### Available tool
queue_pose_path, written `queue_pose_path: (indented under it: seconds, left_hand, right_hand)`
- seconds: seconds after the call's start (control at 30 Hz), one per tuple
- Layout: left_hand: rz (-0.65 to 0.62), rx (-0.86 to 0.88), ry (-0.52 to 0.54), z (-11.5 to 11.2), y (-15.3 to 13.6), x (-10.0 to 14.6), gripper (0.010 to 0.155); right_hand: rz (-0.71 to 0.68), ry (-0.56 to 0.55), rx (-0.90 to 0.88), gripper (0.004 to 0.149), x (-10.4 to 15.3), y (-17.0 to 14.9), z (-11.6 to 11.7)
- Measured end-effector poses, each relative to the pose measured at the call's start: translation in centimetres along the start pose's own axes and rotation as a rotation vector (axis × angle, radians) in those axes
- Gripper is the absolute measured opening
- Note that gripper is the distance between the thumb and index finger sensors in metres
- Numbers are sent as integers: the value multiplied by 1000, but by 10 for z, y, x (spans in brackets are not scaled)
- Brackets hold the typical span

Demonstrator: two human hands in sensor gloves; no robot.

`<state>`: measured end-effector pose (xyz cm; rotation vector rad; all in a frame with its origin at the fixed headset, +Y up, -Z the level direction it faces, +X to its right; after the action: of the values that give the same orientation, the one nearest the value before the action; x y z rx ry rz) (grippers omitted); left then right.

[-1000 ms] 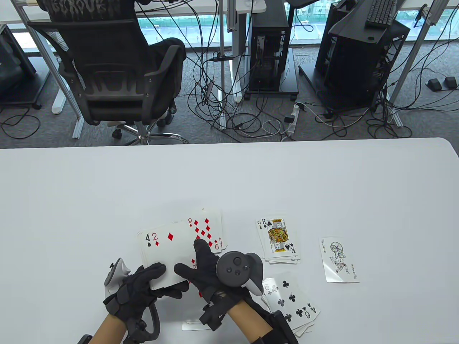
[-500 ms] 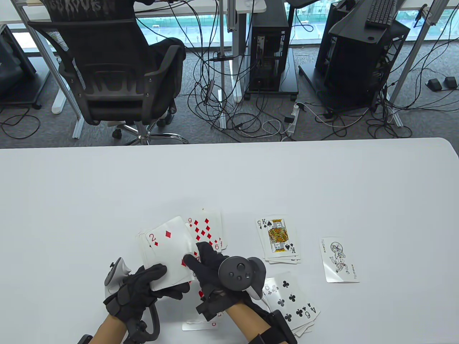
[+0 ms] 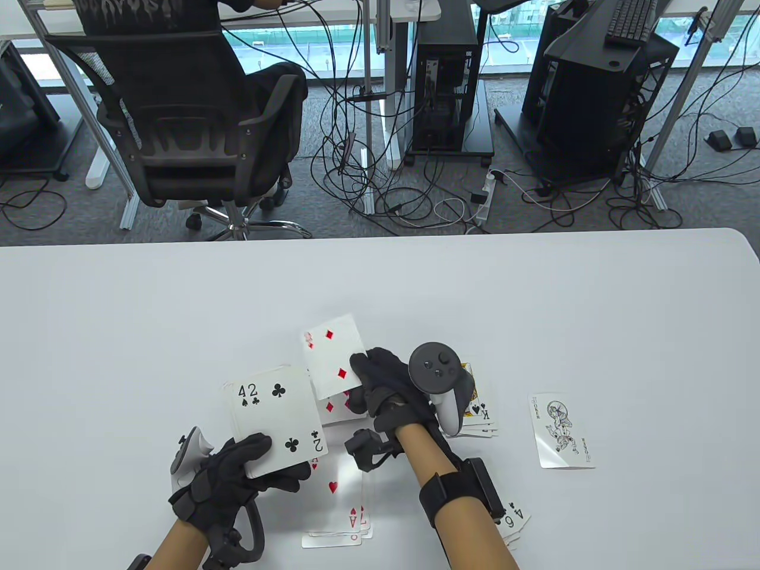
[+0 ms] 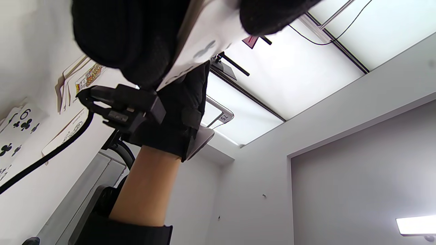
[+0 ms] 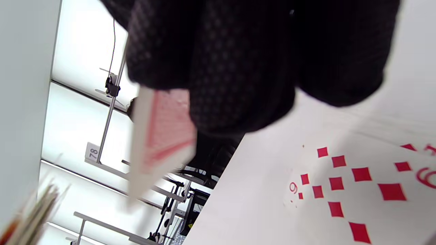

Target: Playing card suit sorting

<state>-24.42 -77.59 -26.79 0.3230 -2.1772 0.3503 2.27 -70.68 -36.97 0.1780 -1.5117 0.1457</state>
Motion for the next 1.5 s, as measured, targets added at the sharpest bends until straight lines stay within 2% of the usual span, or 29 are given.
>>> queue_pose_path:
  seconds: [0.07, 0.3, 0.5, 0.63, 0.87, 1.03, 1.17, 1.3, 1.5]
  left_hand:
    - [-4, 1, 2, 0, 0, 0, 50]
    - [-25, 13, 8, 2, 3, 1, 50]
    - [-22, 13, 9, 2, 3, 1, 50]
    - [-18, 14, 13, 2, 3, 2, 50]
    - [-14, 14, 13, 2, 3, 2, 50]
    - [-21, 13, 16, 2, 4, 2, 50]
    - [-17, 10, 16, 3, 3, 2, 50]
    - [-12, 12, 15, 2, 3, 2, 50]
    - [-9, 9, 11, 2, 3, 2, 50]
  right_hand:
    - [11, -12, 82, 43, -9, -6, 5]
    - [76, 6, 513, 44, -24, -31, 49]
    - [148, 118, 983, 55, -31, -43, 74]
    - [172, 151, 1094, 60, -30, -48, 83]
    - [108, 196, 1284, 62, -25, -46, 93]
    - [99, 187, 1204, 65, -24, -35, 83]
    - [36, 165, 1053, 63, -19, -17, 67]
    - [-51, 129, 790, 60, -9, -1, 48]
    - [-103, 183, 291, 61, 18, 3, 34]
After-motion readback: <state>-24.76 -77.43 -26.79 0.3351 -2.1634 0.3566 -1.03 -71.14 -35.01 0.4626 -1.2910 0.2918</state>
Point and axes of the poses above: the tracker on the back of each hand, its own y axis roughly to the thumb side, its own x axis roughly from the fingertips to the wrist, z = x × y, the point moved 1 cm from there along -x, roughly from the wrist to the fingertips, and after that the axes turned 10 degrees about -x, right-handed, at the moved point
